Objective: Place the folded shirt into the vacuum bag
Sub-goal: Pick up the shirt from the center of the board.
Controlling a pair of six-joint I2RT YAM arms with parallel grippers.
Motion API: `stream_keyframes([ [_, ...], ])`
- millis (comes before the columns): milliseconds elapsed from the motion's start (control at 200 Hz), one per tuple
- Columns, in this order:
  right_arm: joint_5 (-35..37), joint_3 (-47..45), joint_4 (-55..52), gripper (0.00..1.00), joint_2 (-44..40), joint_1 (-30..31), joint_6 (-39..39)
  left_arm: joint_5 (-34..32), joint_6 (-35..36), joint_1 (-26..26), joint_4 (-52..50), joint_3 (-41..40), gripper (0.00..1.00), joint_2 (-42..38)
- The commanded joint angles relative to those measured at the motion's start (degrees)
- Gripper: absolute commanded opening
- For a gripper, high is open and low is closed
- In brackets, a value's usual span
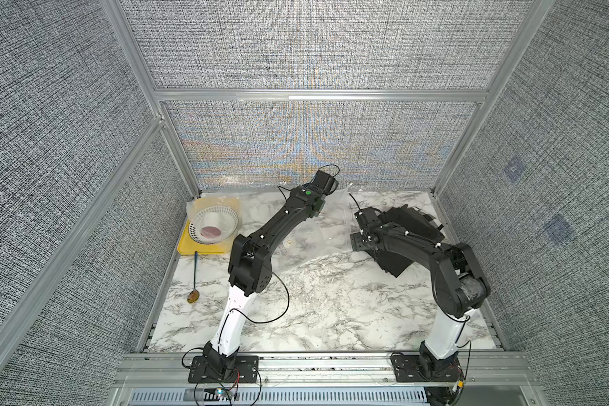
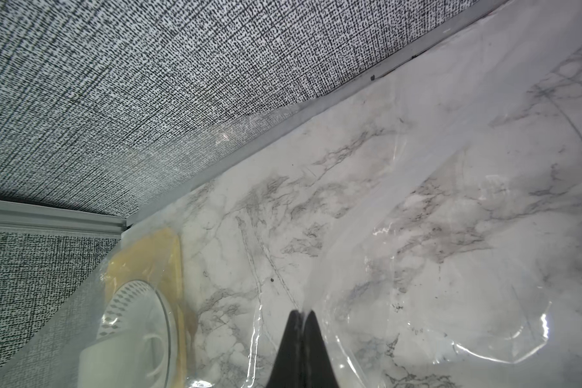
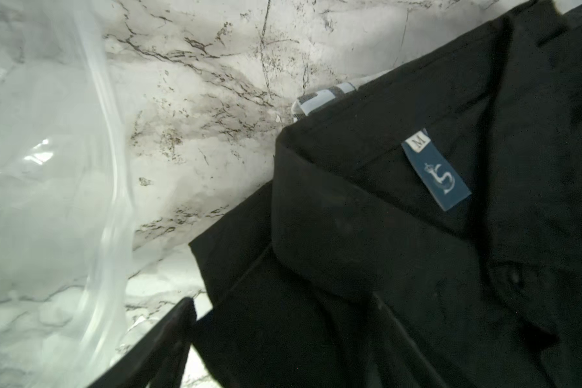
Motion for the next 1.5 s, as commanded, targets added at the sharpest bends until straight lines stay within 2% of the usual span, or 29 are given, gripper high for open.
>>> stream_keyframes([
  [0,0.2,0.9,-1.0,0.86,1.1,0.4,-1.1,0.1,-0.6,0.2,1.5,0.2,0.0,0.1],
  [160,4.2,3.2,-3.1,0.87,4.7,0.3,-0.4,0.5,-0.9,0.2,1.3,0.6,0.0,0.3],
  [240,5.4,3.7,-3.5,0.83,5.6,0.3,0.2,0.4,-0.7,0.2,1.2,0.6,0.0,0.2],
  [430,4.7,2.5,-2.1,0.64,2.5,0.0,1.2,1.0,-1.0,0.2,1.1,0.5,0.0,0.3],
  [601,3.4,1.5,-1.6,0.37,-0.5,-0.9,1.5,2.5,-1.8,0.0,0.5,0.6,0.0,0.2],
  [696,2.3,0.5,-1.0,0.32,-2.4,-1.4,1.9,3.3,-2.3,-0.2,0.2,0.5,0.0,0.1],
  [771,0.9,-0.5,-0.5,0.25,-4.0,-1.9,2.1,4.1,-2.6,-0.6,0.0,0.4,0.0,-0.1],
  [976,-5.5,-3.9,1.6,0.0,-9.0,-4.5,3.0,7.6,-4.6,-1.9,-0.6,0.1,0.0,0.0],
  [1271,-19.8,-7.3,3.1,0.0,-17.8,-9.3,4.3,12.4,-6.7,-4.3,-0.7,2.0,0.0,0.9],
  [1496,-35.9,-6.2,3.0,0.0,-22.1,-12.0,6.9,13.8,-7.7,-5.6,-0.8,3.3,0.0,1.7],
])
